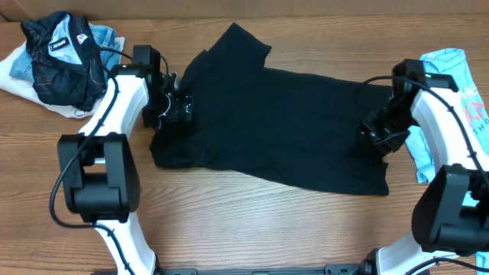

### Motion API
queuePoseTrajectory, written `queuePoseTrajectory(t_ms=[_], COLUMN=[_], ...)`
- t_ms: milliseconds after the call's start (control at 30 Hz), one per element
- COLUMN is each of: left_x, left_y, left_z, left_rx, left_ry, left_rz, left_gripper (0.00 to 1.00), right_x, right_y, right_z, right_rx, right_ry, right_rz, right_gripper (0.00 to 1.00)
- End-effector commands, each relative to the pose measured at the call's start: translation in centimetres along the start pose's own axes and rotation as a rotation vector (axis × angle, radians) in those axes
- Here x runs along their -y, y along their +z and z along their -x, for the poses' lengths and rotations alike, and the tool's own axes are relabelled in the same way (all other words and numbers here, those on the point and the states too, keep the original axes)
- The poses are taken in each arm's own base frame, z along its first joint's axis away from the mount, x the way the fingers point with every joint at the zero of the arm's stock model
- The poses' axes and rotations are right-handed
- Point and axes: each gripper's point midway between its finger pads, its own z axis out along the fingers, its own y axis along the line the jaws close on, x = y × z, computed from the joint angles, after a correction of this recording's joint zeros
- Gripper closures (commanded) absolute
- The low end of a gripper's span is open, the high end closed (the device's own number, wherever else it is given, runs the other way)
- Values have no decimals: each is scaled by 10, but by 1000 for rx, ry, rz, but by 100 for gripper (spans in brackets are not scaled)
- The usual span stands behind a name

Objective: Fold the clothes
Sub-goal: 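Move the right gripper to the shirt's upper right and grasp the edge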

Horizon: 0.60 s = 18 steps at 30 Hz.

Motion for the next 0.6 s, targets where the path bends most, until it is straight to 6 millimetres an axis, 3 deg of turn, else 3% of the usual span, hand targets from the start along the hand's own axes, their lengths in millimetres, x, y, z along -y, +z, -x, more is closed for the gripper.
queuePoseTrajectory(t_ms=[0,167,267,467,567], left_x=[-2,-7,-8,-14,-20], left_y=[22,42,43,43,42], left_z=[-1,-7,-7,1,3], left_rx=[-45,-90,-88,-59,-49], left_ry=[11,5,9,-2,-6], left_rz=[-21,-17,-10,19,46], left_gripper=[16,22,32,61,66], right_x=[-18,-30,-34,-35,-32], right_y=[-4,-2,-1,0,1], right_z=[-4,-9,-10,-8,-8], right_rx=[14,25,32,47,50], right_ry=[-60,-103,-120,-126,-124], right_rz=[30,36,37,29,17], right_gripper=[54,53,53,53,53])
